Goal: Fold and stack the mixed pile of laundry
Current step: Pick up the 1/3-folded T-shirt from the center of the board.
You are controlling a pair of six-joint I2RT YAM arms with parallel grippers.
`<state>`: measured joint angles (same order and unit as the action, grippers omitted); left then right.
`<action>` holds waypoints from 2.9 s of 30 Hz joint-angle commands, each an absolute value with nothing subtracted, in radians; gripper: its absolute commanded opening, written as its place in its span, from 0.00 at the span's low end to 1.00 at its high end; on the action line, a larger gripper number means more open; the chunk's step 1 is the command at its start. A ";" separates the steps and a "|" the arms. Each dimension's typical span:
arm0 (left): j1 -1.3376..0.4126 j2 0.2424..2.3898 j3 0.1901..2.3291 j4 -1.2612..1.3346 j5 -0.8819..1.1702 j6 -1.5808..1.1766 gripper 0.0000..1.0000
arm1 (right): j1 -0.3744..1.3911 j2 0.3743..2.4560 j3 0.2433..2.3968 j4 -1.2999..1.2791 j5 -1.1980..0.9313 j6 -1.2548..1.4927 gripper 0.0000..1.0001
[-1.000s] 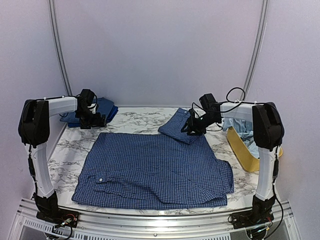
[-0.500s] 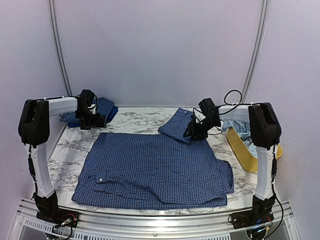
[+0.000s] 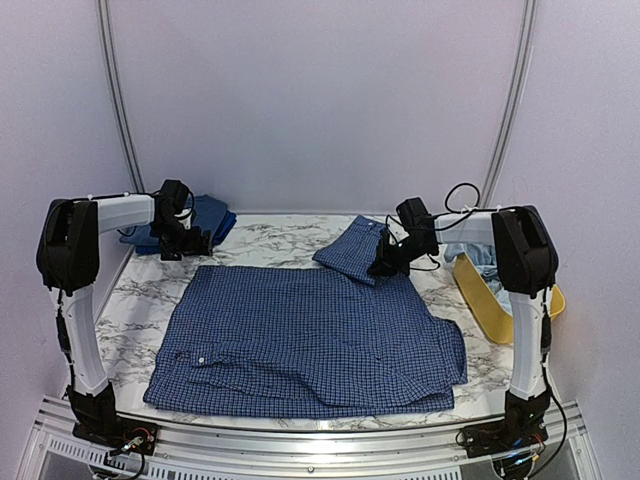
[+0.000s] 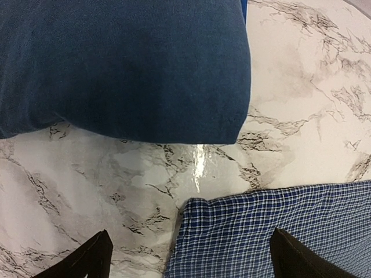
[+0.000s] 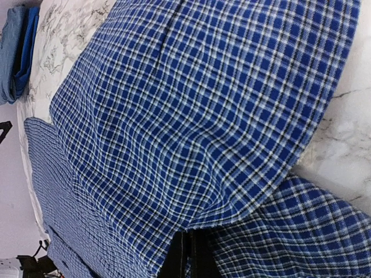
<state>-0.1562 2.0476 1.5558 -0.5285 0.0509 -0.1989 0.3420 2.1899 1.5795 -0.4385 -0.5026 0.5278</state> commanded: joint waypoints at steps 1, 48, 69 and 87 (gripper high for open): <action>-0.128 2.046 1.552 -0.551 0.062 -0.213 0.97 | 0.322 2.153 1.601 -0.369 -0.521 0.546 0.00; -0.079 2.216 1.553 -0.488 0.422 -0.010 0.23 | 0.216 2.233 1.770 -0.386 -0.595 0.502 0.00; -0.078 2.161 1.568 -0.418 0.278 -0.104 0.00 | 0.187 2.509 2.369 -0.369 -0.692 0.646 0.00; -0.105 1.841 1.308 -0.316 0.246 0.139 0.00 | 0.228 1.868 1.636 -0.339 -0.673 0.555 0.00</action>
